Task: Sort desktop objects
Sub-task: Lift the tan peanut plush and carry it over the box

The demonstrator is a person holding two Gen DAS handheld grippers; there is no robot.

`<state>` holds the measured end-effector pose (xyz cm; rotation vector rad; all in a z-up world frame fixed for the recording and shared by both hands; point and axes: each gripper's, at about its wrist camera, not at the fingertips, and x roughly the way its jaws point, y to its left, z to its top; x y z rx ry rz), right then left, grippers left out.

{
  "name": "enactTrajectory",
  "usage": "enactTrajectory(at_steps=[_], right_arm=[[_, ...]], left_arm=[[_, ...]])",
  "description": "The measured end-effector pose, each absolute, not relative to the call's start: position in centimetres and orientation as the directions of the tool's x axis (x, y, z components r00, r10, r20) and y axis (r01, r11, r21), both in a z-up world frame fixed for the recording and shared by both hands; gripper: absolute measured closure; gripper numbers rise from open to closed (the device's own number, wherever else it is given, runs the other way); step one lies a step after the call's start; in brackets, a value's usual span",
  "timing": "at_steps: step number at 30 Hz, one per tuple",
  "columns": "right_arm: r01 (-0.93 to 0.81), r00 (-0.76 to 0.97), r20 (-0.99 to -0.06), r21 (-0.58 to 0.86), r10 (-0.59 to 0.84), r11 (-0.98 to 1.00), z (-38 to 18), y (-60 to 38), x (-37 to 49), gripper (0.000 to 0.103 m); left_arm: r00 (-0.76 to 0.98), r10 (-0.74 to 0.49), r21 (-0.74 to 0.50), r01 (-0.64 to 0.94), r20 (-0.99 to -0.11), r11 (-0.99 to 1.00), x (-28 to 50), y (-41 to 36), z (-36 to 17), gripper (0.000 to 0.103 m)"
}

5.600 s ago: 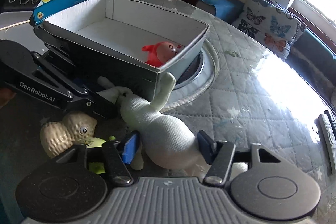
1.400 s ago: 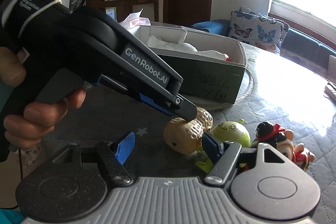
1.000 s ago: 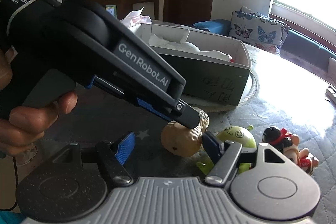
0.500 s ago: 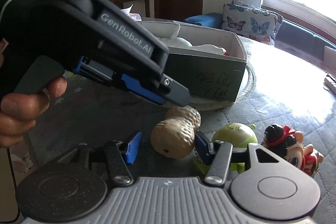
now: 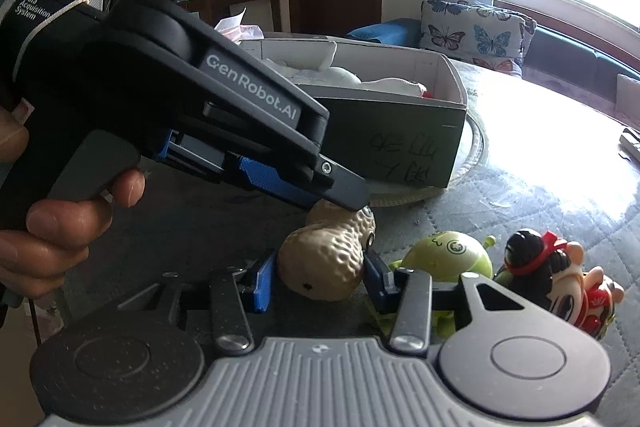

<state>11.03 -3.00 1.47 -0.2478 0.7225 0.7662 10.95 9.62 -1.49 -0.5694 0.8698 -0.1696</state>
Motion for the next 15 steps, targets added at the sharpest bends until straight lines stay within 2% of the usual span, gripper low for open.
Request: enactTrajectory(at_steps=[9,15], right_arm=[[-0.715,0.483,-0.667,0.073,0.567,0.695,2.3,-3.3,10.5,0.058],[-0.727,0.501,-0.620,0.078,0.604,0.683,5.0,-3.3,10.9,0.058]], left_arm=[[0.650,-0.372,-0.542,-0.074,-0.663,0.837,9.9,9.8,-0.5,0.070],[0.707,-0.346,-0.534,-0.054,-0.617,0.844,9.4,10.1,2.6,0.070]])
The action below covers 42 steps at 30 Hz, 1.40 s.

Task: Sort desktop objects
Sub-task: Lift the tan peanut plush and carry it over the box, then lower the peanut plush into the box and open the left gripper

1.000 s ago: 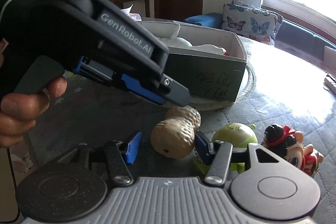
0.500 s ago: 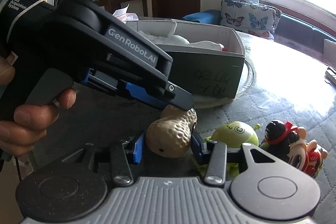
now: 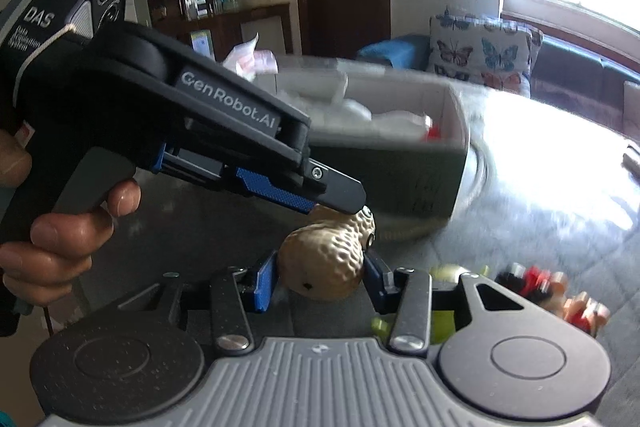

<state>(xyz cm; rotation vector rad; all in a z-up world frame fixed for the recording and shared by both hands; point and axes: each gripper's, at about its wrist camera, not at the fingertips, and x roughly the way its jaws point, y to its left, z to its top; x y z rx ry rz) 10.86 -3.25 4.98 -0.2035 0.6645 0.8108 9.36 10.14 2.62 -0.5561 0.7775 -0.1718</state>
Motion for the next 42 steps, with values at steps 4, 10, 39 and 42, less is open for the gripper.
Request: enactTrajectory(at_steps=[4,10,39,42], right_arm=[[-0.736,0.524,-0.577,0.065,0.627,0.674,7.2,-2.5,12.1,0.058],[-0.740,0.547,-0.533,0.053,0.645,0.671,9.2,-0.3,15.8,0.058],[-0.699,0.453,-0.697,0.108,0.556,0.706,3.1,6.6,25.9,0.058],[-0.697,0.448,-0.703,0.112,0.552,0.708,3.0,6.6,25.9,0.057]], left_arm=[[0.755,-0.321,-0.525,-0.036,-0.572,0.850,10.0,10.9,5.1,0.070],[0.803,-0.282,-0.504,-0.026,-0.526,0.864,12.9,12.8,7.5,0.070],[0.765,-0.240,-0.440,-0.063,-0.598,0.896,21.9,16.4,1.6,0.070],[0.764,-0.242,-0.439,-0.060,-0.598,0.896,21.8,16.4,1.5,0.070]])
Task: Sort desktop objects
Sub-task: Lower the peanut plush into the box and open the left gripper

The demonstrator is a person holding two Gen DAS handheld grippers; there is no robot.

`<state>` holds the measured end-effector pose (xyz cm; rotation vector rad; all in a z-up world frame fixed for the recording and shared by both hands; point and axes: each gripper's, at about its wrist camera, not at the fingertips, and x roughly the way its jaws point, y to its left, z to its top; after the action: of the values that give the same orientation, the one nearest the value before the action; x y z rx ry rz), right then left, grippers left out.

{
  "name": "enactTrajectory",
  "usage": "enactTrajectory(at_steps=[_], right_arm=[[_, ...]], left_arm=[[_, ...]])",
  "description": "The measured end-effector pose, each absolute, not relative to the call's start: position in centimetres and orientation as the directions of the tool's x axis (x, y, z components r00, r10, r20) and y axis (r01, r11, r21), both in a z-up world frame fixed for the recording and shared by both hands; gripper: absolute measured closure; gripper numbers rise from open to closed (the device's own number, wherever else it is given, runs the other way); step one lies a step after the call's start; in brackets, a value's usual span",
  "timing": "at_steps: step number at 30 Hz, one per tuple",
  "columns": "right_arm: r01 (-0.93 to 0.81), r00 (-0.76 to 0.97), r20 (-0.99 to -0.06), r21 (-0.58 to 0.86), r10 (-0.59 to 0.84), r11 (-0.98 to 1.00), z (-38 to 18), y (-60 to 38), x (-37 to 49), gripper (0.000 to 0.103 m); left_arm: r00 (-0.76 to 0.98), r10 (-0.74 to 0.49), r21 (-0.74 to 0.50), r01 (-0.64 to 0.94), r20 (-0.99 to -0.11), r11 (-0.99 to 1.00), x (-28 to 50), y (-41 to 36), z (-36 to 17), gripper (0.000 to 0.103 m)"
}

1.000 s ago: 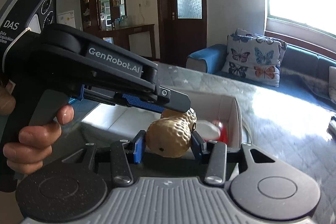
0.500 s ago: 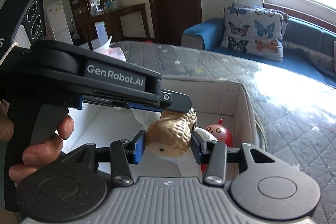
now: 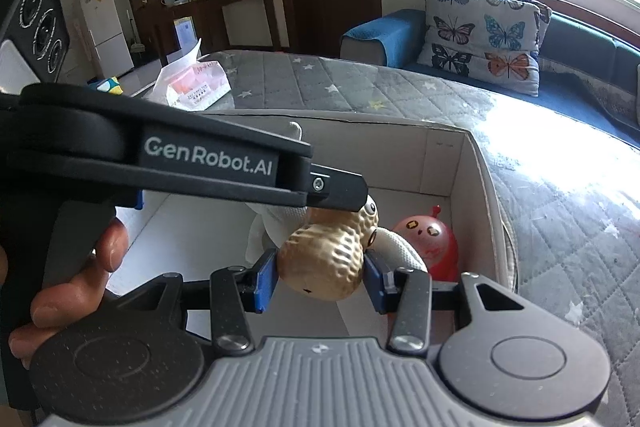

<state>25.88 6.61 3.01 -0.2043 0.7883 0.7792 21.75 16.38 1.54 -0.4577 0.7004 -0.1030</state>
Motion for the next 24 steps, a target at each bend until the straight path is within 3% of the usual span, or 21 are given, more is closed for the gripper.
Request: enactTrajectory(at_steps=[24], right_arm=[[-0.678,0.461,-0.701,0.118,0.545,0.726,3.6,6.1,25.2,0.056]], left_arm=[[0.764,-0.233,-0.429,-0.063,-0.601,0.901,20.7,15.9,1.9,0.070]])
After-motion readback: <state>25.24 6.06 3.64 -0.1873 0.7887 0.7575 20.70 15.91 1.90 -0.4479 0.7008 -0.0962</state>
